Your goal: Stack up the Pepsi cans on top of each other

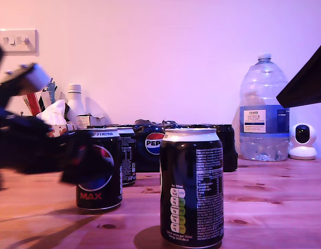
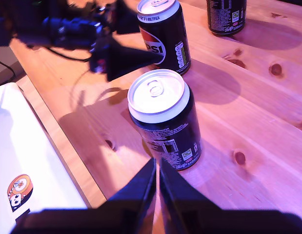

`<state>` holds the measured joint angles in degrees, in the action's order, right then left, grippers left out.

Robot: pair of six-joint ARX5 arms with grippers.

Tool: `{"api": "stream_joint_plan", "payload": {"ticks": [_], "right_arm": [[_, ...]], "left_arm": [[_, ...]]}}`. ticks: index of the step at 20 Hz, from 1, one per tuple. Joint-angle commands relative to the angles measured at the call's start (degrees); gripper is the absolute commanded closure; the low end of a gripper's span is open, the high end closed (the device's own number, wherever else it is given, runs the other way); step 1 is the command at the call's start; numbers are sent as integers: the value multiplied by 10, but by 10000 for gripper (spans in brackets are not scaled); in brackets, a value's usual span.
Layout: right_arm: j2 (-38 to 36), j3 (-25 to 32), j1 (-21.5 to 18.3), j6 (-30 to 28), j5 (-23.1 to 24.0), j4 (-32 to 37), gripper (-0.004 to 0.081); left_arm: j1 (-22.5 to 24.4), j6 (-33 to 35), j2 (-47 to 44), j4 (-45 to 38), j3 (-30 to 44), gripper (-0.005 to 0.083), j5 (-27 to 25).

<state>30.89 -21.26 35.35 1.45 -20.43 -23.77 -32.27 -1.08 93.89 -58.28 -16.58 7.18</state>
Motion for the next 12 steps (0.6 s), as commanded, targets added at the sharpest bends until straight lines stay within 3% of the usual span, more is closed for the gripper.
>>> {"api": "stream_joint_plan", "payload": {"ticks": [1,8,10,12], "right_arm": [[3,5,2,0,0,4,783],[3,5,2,0,0,4,783],[3,5,2,0,0,3,783],[3,5,2,0,0,3,783]], "left_arm": [[-4,0,14,1,-12,-19,0],[-4,0,57,38,-44,-16,9],[-4,0,57,43,-46,8,9],[-4,0,57,43,-46,103,9]]}}
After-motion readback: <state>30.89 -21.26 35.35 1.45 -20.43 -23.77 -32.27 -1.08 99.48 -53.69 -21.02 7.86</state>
